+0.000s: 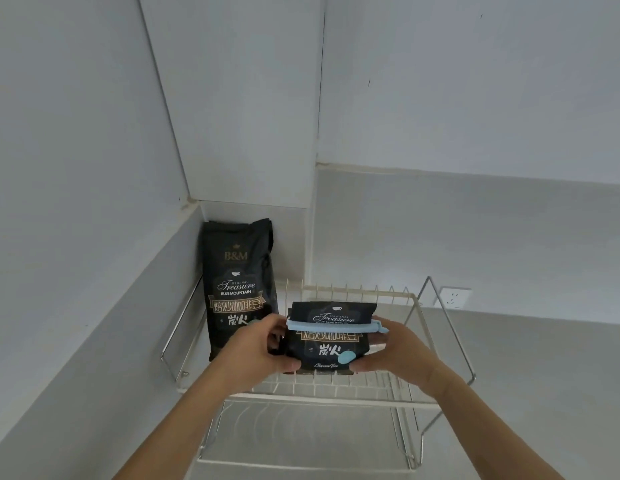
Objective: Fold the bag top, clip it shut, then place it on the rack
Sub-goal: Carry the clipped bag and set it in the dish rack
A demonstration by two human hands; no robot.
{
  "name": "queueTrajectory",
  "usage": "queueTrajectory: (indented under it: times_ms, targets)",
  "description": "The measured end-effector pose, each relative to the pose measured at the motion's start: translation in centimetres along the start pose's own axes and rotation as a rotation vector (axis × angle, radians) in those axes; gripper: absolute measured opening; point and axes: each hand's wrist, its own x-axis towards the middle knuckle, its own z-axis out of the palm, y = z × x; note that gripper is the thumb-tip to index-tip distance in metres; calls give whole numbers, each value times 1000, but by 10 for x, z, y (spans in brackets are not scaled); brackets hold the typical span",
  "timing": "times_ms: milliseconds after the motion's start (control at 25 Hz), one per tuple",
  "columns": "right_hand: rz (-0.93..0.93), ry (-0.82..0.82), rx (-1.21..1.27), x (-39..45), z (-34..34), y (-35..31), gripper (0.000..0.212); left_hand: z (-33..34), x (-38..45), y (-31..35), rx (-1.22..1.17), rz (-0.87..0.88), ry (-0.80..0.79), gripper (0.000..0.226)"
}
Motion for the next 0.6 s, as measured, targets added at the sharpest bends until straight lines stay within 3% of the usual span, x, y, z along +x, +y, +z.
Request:
queueTrajectory:
  times_ms: [200,320,480,600]
  targets:
    - [44,-11,-15,3,1,4,61,-4,3,7,31,-66,-134,46]
    - [47,-34,18,4,-3,3,62,-12,3,17,56,-71,-148,54]
    - [20,-11,70,4,-6,0,65,-24,7,47,177,87,8,55]
    - [-3,0,40,5,-2,-1,70,-25,18,70,313,196,-87,33]
